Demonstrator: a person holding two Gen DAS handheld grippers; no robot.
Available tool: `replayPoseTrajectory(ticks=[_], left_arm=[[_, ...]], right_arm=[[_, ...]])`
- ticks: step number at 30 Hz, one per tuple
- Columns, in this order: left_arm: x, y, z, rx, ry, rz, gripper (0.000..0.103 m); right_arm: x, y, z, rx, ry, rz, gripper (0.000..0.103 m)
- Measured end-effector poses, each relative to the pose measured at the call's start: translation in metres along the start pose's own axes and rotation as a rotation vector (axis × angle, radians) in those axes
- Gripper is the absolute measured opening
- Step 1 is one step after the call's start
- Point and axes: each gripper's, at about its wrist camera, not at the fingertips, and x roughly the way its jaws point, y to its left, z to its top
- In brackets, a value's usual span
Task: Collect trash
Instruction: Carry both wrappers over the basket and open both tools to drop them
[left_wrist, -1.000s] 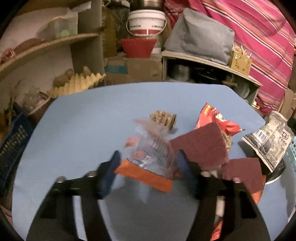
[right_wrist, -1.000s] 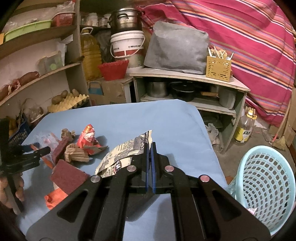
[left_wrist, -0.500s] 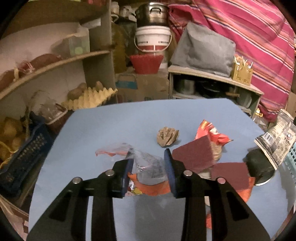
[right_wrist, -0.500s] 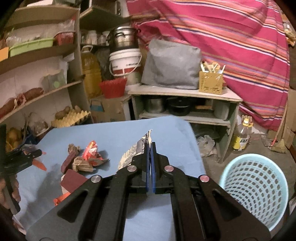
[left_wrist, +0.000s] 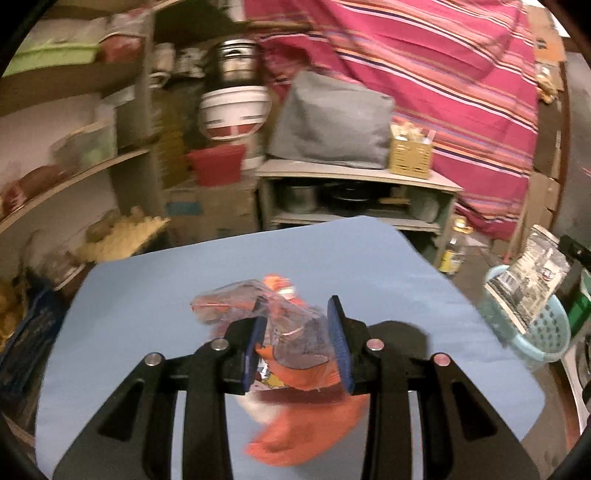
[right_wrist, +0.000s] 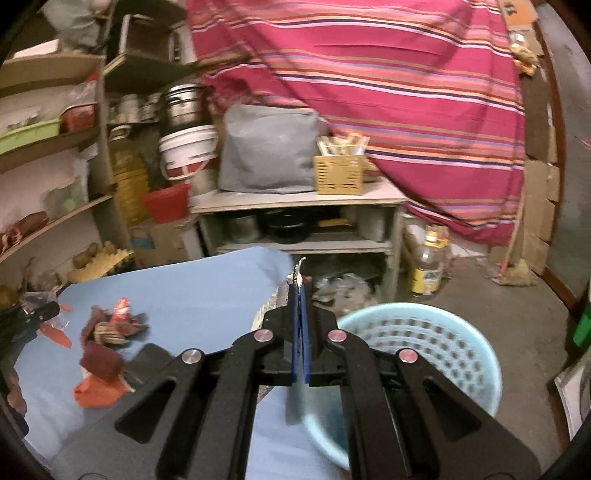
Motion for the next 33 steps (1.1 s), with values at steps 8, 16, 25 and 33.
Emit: replayPoseTrajectory(ticks=[8, 16, 25, 33], left_arm=[[0.023, -0.105, 0.009, 0.060, 0.004, -0.135, 0.034], [0.048, -0.181, 0.014, 0.080, 0.016, -0.221, 0.034], [0.063, -0.227, 0.016, 0.102, 0.029, -0.267, 0.034], [0.070, -0.252, 0.016, 0.105, 0.033, -0.296, 0.034]], right_arm=[[-0.015, -0.085, -0.010, 0.063, 0.010, -0.117, 0.003], [-0.011, -0.139, -0.024, 0.149, 0.049, -0.166, 0.003], [0.008, -0.151, -0.033, 0.146, 0.111, -0.166, 0.005], [0.019, -0.153, -0.040, 0.130, 0.160, -0.181, 0.041]])
